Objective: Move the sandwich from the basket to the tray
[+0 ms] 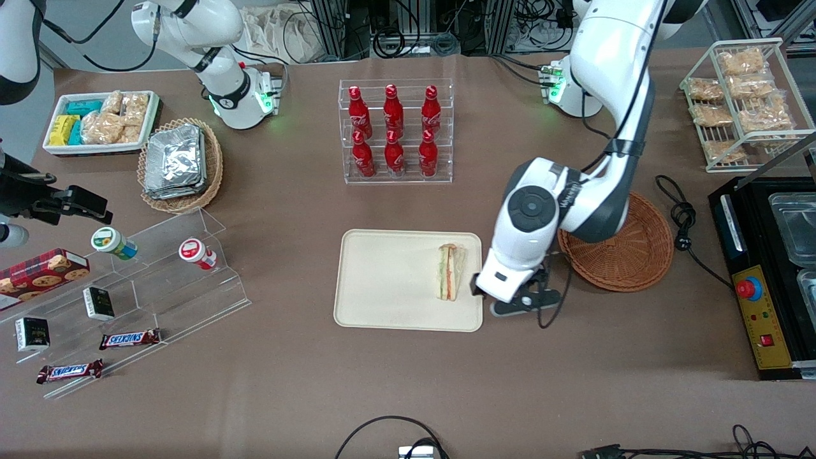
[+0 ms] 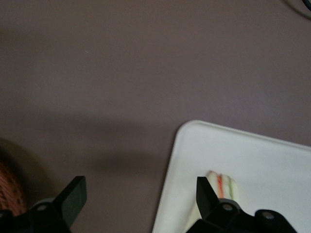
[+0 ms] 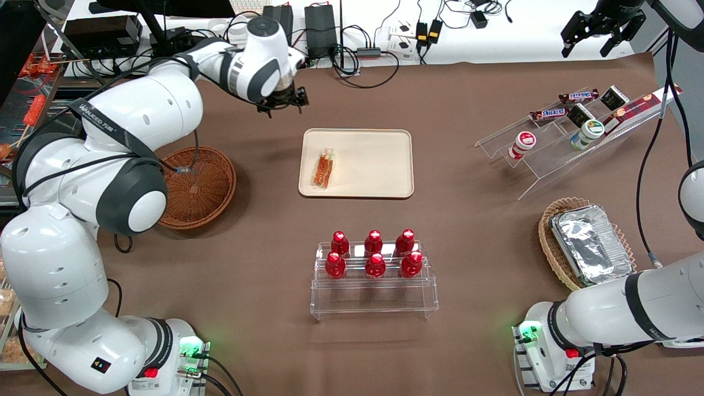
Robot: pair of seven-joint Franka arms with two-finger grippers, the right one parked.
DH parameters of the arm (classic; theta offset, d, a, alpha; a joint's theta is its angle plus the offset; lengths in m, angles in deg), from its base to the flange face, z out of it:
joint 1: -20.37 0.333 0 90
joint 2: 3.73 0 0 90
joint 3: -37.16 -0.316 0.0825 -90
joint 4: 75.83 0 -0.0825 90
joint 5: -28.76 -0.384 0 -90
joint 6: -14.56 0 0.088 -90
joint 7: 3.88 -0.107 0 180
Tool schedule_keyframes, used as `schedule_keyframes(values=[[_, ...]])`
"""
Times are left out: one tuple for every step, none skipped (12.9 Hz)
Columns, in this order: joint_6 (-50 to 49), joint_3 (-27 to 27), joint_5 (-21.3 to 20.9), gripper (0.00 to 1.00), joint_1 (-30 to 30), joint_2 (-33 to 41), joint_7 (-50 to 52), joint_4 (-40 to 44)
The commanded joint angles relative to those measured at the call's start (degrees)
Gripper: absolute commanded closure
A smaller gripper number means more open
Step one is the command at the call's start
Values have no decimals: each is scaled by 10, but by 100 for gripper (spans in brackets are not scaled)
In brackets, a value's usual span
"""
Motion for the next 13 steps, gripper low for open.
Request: schedule_keyframes(values=[[-32,-34,-5,0,-4,18,5,12],[-73,-48,-5,0,-4,18,-4,39],[-107,-61,-3,0,-4,16,-38,64],[-132,-76,2,0,-3,18,-72,76],[-148,-93,6,0,5,23,-91,81],[-153,-95,8,0,21,36,-105,86],[-156,-95,8,0,37,41,-119,86],[-161,-95,8,0,45,49,-134,86],[-168,-95,7,0,53,56,-153,86],[-184,-95,6,0,62,62,-179,86],[-197,-97,6,0,67,70,-210,85],[-207,-98,7,0,82,85,-237,82],[-221,-94,8,0,105,95,-252,83]])
